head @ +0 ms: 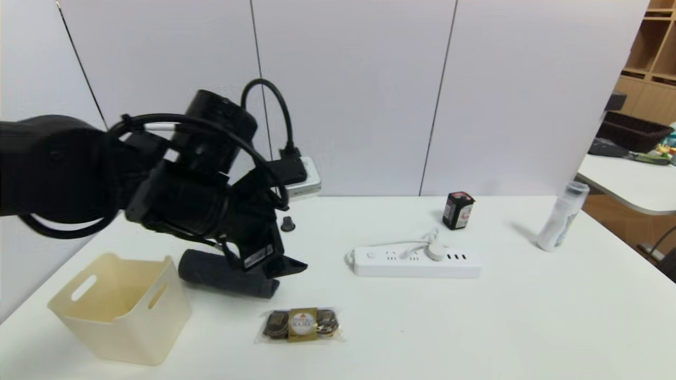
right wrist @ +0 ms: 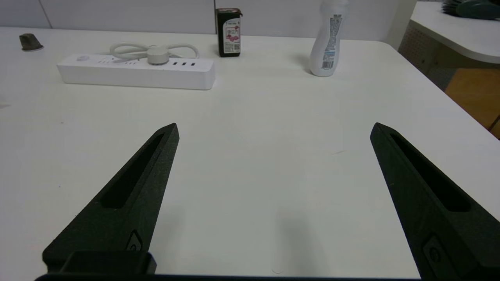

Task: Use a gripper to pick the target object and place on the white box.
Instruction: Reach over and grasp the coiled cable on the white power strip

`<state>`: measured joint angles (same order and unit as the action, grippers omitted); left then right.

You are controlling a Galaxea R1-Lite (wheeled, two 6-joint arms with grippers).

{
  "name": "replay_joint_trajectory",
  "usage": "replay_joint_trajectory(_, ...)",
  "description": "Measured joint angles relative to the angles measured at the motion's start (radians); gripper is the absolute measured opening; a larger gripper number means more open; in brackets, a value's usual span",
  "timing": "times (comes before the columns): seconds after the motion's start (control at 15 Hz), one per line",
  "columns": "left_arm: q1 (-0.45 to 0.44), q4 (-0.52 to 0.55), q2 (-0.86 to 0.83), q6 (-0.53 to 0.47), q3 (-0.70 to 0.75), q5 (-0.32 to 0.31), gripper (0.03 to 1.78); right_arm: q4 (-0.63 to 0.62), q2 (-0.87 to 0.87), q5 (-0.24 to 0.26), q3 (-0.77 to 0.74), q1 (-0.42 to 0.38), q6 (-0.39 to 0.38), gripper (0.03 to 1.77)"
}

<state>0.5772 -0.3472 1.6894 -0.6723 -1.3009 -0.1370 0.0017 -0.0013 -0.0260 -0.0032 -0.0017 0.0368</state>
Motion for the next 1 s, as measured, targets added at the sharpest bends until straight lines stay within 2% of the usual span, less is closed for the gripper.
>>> replay_joint_trajectory(0.27, 0.024, -0.001, 0.179, -0.006, -0.156, -0.144, 1.69, 0.0, 0.0, 0.0, 0.0, 0.0, 0.0, 1.69)
replay_joint_trajectory(0.53, 0.047, 0.005, 0.309, 0.0, -0.287, -0.253, 1.69, 0.0, 0.0, 0.0, 0.0, 0.0, 0.0, 1.69)
replay_joint_trajectory(1.0, 0.094, 0.006, 0.487, 0.005, -0.484, -0.351, 1.69, 0.0, 0.0, 0.0, 0.0, 0.0, 0.0, 1.69)
